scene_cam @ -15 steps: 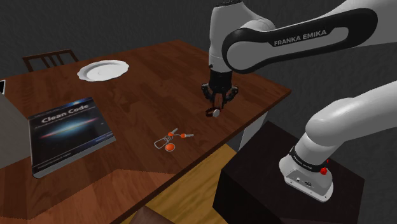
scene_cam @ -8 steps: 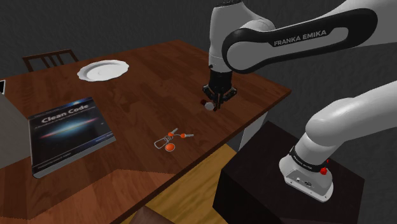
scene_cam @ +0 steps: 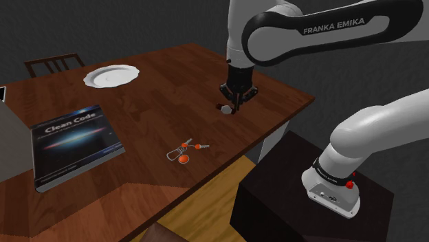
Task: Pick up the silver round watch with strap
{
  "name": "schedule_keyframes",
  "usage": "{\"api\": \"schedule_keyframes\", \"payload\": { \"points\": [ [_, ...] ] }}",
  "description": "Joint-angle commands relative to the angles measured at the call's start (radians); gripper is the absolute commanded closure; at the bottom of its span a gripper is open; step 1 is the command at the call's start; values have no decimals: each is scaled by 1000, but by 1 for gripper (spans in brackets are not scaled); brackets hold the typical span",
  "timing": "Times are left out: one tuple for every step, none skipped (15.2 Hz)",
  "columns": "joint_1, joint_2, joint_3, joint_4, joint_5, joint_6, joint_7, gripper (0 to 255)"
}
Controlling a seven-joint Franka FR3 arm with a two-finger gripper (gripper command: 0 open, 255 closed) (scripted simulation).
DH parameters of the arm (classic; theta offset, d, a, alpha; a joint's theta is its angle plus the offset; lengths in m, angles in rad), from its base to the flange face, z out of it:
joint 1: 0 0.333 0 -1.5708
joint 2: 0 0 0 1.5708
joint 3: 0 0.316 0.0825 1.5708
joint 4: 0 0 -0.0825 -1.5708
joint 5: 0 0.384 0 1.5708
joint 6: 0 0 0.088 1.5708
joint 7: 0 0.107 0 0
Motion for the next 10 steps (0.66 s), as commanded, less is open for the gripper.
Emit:
{"api": "schedule_keyframes", "payload": {
  "points": [
    [-2,-1,-6,25,-5,-27,1,255],
    [-3,-3,-10,37,-7,-40,0,255],
    [-3,-4,-13,49,-9,-54,0,255],
    [-4,-5,-17,61,-11,-67,0,255],
    [-5,-6,-20,74,-13,-80,0,255],
    [-6,-6,-24,86,-15,-94,0,255],
    [-7,-7,-27,99,-17,-107,0,255],
    [-7,-7,-30,112,-19,-120,0,255],
    [-8,-7,-30,114,-20,-122,0,255],
    [-8,-7,-30,114,-20,-122,1,255]
  ]
}}
